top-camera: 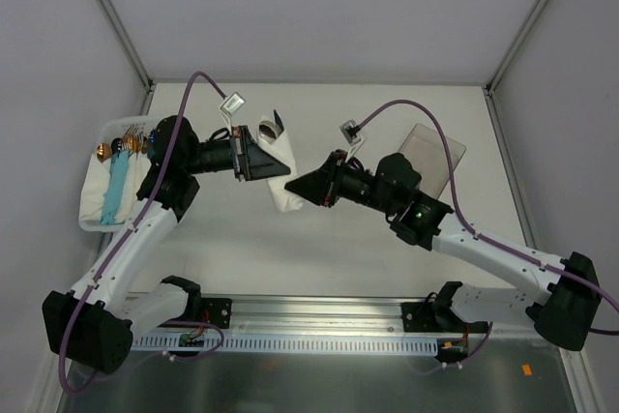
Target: Place the utensils on the paper napkin and roll it up
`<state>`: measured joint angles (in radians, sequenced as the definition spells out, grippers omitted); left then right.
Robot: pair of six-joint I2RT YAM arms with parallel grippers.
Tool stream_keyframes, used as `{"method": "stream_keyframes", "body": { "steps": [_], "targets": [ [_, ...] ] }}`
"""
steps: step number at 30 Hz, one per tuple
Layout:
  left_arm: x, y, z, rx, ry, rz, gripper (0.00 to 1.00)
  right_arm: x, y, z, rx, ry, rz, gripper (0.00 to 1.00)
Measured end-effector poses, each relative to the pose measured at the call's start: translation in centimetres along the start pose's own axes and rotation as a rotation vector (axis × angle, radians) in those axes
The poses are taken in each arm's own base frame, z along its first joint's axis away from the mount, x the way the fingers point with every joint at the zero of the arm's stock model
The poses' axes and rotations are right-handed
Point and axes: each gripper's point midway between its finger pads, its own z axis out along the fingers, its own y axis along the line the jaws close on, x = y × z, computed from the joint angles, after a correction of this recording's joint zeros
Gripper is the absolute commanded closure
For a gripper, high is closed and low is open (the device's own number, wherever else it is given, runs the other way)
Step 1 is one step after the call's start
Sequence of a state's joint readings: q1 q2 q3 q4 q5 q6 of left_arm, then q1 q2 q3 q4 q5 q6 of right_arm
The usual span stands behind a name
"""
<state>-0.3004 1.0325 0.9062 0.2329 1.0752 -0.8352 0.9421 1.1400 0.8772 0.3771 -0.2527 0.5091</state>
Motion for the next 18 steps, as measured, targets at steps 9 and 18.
{"method": "stream_keyframes", "body": {
  "steps": [9, 18],
  "targets": [
    [-0.3, -0.2, 0.1, 0.005, -0.009, -0.007, 1.00, 0.0, -0.8, -0.1, 0.040, 0.003, -0.009, 0.45],
    [-0.6, 0.9, 0.0, -0.067, -0.028, 0.003, 1.00, -2.7, -2.0, -4.5, 0.232, -0.080, -0.106, 0.50]
  ]
}}
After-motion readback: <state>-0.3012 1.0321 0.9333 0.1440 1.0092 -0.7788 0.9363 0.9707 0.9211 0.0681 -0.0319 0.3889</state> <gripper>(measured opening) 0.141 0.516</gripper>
